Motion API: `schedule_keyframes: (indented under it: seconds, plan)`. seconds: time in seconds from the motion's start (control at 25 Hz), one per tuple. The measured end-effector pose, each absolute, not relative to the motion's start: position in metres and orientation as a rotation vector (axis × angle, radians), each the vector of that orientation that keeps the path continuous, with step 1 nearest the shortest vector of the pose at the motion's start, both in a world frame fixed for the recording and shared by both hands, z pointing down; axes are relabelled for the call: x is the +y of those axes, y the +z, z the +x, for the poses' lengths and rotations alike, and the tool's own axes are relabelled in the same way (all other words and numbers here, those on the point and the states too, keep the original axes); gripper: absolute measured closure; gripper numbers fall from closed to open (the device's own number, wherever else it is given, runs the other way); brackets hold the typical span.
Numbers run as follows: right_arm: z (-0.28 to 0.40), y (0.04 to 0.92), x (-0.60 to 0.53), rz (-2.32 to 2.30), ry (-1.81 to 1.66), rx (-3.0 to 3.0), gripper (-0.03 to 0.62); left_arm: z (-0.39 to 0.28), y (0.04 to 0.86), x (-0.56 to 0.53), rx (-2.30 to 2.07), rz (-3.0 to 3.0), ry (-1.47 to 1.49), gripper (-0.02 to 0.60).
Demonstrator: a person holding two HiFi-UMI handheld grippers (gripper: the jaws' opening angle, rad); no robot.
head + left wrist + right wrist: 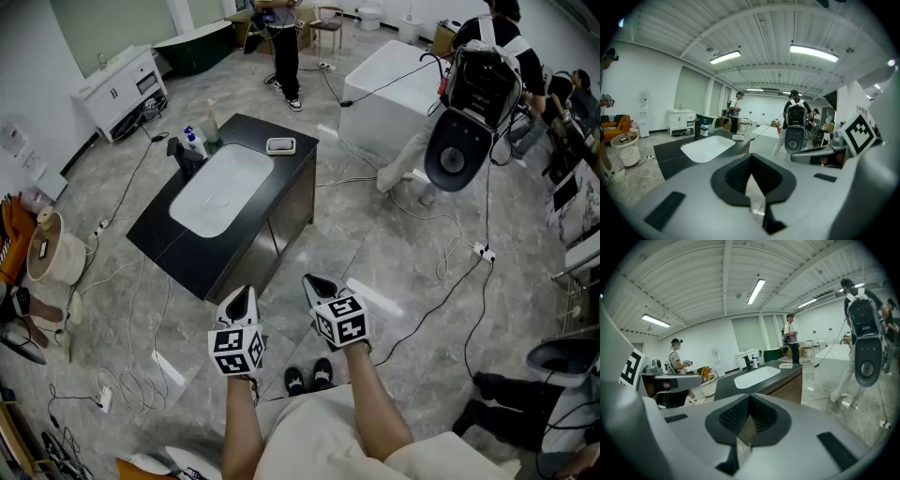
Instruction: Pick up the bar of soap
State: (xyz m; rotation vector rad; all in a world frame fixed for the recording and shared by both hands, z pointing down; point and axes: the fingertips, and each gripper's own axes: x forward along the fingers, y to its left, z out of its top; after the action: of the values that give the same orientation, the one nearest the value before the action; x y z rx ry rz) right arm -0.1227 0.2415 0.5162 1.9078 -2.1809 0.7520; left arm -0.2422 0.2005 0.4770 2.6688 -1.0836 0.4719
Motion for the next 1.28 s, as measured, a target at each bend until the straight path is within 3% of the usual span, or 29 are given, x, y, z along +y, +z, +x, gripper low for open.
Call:
schedule_keyframes:
  seconds: [0.84,1.28]
  plan:
    - [-0.07,0.533,0.258,1.891,0.817,-2.265,0.589,-0.191,0.487,0.21,-1.071,2.683,0.516,0.575]
    - [-0.019,0.546,0.219,1.969,0.832,-2.219,0.588,-0.158,0.502,0.161,-1.051,2.672,0.508,0.575]
